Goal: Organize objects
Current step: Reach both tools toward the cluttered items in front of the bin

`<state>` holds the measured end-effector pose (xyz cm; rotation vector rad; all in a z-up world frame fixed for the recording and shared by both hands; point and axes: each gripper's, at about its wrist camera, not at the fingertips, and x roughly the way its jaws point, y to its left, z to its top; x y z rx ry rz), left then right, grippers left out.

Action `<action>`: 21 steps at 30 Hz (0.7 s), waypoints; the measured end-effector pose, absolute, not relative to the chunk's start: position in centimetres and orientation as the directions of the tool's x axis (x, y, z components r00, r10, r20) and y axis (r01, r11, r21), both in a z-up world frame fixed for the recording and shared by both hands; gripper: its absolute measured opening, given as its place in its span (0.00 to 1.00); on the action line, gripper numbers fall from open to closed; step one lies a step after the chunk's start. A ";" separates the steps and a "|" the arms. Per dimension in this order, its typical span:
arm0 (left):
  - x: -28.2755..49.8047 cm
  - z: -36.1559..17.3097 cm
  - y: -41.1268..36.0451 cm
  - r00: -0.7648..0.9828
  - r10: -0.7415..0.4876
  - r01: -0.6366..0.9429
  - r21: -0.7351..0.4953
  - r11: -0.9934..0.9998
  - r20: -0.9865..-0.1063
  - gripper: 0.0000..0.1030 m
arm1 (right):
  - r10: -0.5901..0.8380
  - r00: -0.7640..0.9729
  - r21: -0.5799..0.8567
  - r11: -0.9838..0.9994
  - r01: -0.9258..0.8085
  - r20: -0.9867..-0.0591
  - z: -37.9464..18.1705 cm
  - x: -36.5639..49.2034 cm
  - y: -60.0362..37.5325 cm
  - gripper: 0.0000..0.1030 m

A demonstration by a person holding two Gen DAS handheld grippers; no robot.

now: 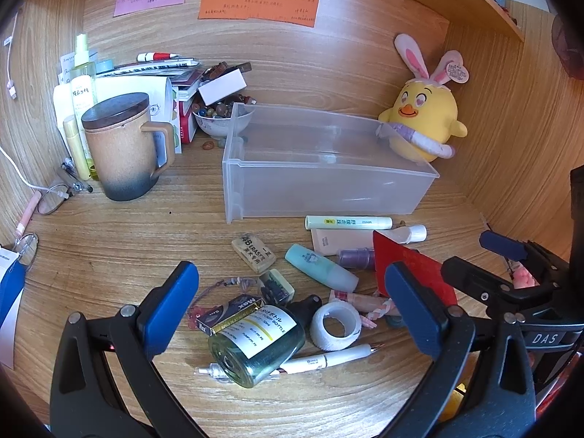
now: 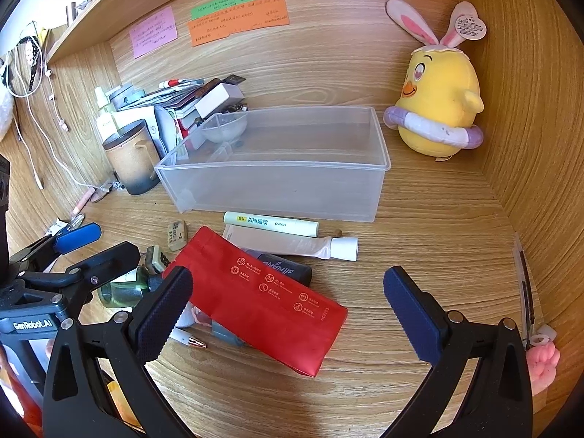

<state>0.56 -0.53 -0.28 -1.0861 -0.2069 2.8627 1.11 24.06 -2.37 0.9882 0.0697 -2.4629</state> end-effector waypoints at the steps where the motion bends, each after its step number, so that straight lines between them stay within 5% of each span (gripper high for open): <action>1: 0.5 -0.3 -0.6 -0.746 0.116 -0.020 -0.152 -0.988 -0.656 1.00 | -0.416 -0.621 0.129 -0.882 0.453 -0.664 -2.4 1.1 24.0 1.00; 11: 1.0 -1.3 -2.8 -0.741 0.094 0.006 -0.146 -0.989 -0.665 1.00 | -0.442 -0.575 0.139 -0.859 0.493 -0.689 -3.2 0.5 24.5 1.00; 13: 1.1 -2.0 -3.4 -0.721 0.103 0.012 -0.162 -0.987 -0.685 0.96 | -0.458 -0.547 0.170 -0.852 0.495 -0.701 -3.8 0.1 24.8 1.00; 15: 1.1 -2.7 -3.9 -0.695 0.118 0.011 -0.175 -0.984 -0.709 0.79 | -0.469 -0.523 0.197 -0.848 0.492 -0.712 -4.5 -0.2 25.1 1.00; 21: 1.8 -4.0 -4.3 -0.669 0.148 0.014 -0.211 -0.977 -0.728 0.78 | -0.470 -0.480 0.205 -0.838 0.506 -0.741 -6.3 -0.4 25.2 0.99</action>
